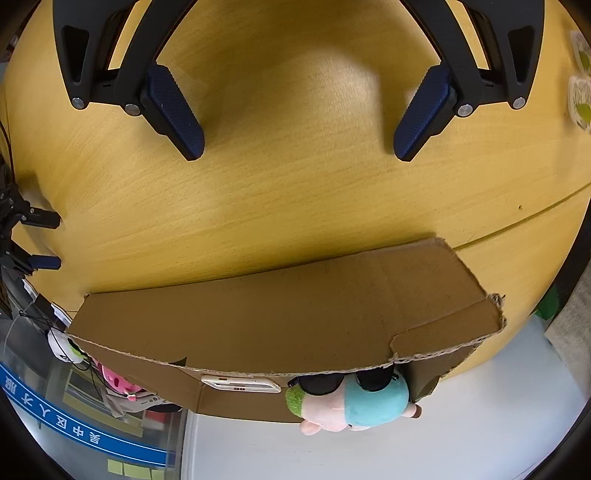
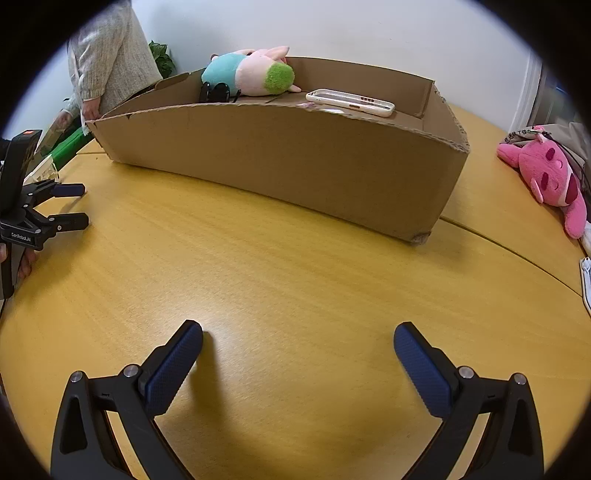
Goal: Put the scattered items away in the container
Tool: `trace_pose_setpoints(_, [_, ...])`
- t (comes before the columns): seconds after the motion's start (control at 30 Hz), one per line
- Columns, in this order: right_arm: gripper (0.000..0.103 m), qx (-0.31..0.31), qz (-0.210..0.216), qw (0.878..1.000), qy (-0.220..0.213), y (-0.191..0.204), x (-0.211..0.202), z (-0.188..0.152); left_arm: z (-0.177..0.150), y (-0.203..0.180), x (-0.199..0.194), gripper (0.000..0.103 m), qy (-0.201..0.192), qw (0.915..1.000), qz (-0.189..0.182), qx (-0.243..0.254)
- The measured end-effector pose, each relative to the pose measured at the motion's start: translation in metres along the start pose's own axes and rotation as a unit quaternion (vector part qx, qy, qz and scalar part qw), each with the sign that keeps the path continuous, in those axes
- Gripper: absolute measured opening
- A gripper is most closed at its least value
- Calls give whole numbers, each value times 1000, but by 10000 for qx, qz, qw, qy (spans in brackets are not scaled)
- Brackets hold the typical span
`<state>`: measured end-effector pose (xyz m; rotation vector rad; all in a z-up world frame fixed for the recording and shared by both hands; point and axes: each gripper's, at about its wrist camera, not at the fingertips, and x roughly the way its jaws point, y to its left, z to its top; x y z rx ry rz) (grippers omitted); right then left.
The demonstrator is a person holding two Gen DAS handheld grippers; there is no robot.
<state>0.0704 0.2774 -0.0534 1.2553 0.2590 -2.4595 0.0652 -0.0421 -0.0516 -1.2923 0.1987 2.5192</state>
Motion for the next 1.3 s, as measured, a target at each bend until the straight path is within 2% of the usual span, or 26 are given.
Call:
trace_pose_setpoints(0.27, [103,-403,283,9988,6,-11,10,12,14,9,7,103,10,9989,-287,363])
trace_pose_setpoints(1.3, [103,-431,275,9987,-4,-12,11,12,15,8,8,103,-18,9990,-272,340])
